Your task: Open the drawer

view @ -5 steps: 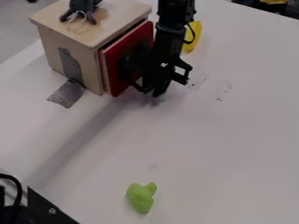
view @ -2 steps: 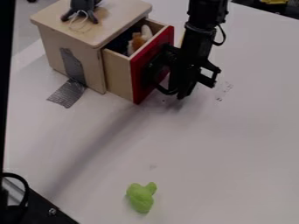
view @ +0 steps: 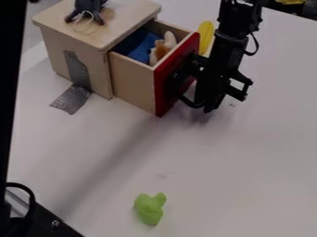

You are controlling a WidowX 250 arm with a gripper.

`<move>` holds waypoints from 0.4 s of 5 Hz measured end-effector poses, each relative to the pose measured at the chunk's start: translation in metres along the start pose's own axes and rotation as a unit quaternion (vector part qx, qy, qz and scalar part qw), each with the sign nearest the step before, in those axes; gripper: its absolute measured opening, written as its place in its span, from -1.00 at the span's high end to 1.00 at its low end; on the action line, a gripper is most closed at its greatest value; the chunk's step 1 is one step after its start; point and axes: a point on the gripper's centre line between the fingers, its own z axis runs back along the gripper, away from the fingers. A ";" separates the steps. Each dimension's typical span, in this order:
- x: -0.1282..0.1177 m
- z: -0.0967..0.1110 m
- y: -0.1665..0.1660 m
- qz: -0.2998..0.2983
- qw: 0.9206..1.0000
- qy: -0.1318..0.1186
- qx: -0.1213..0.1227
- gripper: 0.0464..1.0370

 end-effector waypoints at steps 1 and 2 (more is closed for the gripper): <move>0.003 0.001 -0.005 -0.005 1.000 0.002 0.002 0.85; 0.007 0.002 -0.013 -0.013 1.000 0.003 0.004 0.85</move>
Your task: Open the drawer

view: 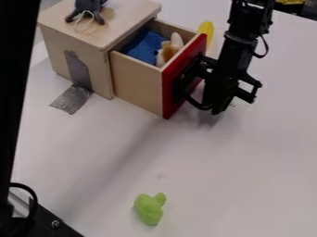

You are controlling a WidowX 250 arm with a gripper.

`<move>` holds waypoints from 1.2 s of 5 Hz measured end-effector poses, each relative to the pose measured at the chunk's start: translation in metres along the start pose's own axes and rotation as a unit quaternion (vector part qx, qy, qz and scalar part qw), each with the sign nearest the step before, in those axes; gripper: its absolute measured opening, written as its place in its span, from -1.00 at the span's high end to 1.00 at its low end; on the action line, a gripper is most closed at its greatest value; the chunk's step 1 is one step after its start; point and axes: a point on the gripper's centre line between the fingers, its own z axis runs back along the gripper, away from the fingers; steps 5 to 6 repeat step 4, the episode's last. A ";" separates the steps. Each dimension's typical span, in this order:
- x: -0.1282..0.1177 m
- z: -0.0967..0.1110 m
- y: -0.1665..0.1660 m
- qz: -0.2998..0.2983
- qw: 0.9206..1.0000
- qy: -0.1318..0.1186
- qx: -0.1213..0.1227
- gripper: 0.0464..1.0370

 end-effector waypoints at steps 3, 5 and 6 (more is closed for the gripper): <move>0.008 0.036 -0.031 -0.049 0.996 -0.072 0.029 -0.28; -0.001 0.061 -0.025 -0.034 0.992 -0.110 0.045 -0.87; -0.001 0.061 -0.025 -0.034 0.992 -0.110 0.045 -0.87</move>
